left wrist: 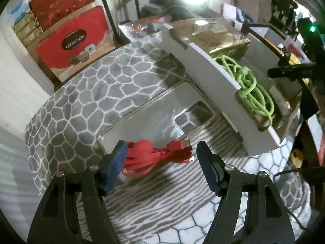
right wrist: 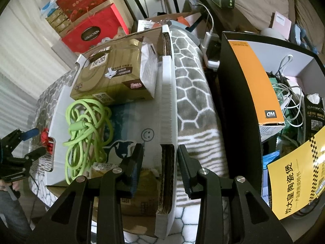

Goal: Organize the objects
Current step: 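Grasp the red rubber bands with the left gripper, then carry the red rubber bands into the cardboard box and release them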

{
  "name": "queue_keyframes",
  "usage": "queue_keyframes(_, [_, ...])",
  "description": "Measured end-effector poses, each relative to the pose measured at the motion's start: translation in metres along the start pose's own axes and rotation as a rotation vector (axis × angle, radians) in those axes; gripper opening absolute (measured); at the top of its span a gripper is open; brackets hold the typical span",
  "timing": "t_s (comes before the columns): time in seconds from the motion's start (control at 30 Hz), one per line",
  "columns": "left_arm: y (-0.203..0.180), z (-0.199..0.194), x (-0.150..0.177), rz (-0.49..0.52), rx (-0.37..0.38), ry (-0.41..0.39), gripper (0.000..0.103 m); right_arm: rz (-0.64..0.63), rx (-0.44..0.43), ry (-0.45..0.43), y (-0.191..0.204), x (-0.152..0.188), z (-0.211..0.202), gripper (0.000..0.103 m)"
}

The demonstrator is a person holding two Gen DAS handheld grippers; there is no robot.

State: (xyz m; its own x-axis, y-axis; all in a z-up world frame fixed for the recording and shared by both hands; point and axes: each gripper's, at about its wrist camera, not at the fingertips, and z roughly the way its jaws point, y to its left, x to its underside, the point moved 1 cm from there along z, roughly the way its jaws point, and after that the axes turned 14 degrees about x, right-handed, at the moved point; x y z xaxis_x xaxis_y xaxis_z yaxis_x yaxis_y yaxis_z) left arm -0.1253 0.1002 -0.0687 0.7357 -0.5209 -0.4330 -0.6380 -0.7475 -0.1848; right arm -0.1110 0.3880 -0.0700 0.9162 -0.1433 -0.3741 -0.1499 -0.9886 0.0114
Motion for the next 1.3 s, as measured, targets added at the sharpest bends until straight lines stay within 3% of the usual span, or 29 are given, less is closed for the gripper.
queue_keyframes(0.13, [-0.003, 0.008, 0.000, 0.030, -0.045, -0.008, 0.072, 0.003, -0.002, 0.000, 0.000, 0.000, 0.000, 0.036])
queue_keyframes(0.27, [-0.006, 0.010, -0.001, 0.059, -0.047, -0.038, 0.054, 0.002, -0.002, 0.000, 0.000, 0.000, 0.000, 0.036])
queue_keyframes(0.3, [-0.007, 0.008, -0.001, 0.062, -0.048, -0.049, 0.049, 0.003, -0.003, 0.000, 0.000, 0.000, 0.000, 0.036])
queue_keyframes(0.37, [-0.007, 0.005, -0.003, 0.051, -0.005, -0.060, 0.017, 0.003, -0.003, 0.000, 0.001, 0.000, 0.000, 0.036])
queue_keyframes(0.4, [-0.007, 0.004, -0.004, 0.039, 0.021, -0.056, 0.017, 0.003, -0.002, -0.001, 0.001, 0.000, 0.000, 0.036])
queue_keyframes(0.53, [-0.009, 0.004, -0.006, 0.054, 0.002, -0.043, 0.016, 0.003, -0.003, 0.000, 0.001, 0.001, 0.000, 0.036])
queue_keyframes(0.73, [-0.003, -0.019, -0.015, -0.026, 0.035, -0.111, 0.015, 0.005, -0.011, 0.000, 0.000, 0.000, 0.000, 0.036])
queue_keyframes(1.03, [-0.024, -0.074, -0.052, -0.057, 0.249, -0.253, 0.014, 0.012, -0.018, -0.002, 0.000, 0.001, -0.001, 0.036])
queue_keyframes(1.13, [-0.043, -0.075, -0.068, -0.031, 0.298, -0.249, 0.014, 0.015, -0.022, -0.006, -0.001, 0.001, -0.004, 0.036])
queue_keyframes(1.3, [-0.081, -0.058, -0.095, 0.025, 0.314, -0.220, 0.014, 0.019, -0.022, -0.010, -0.003, 0.002, -0.007, 0.036])
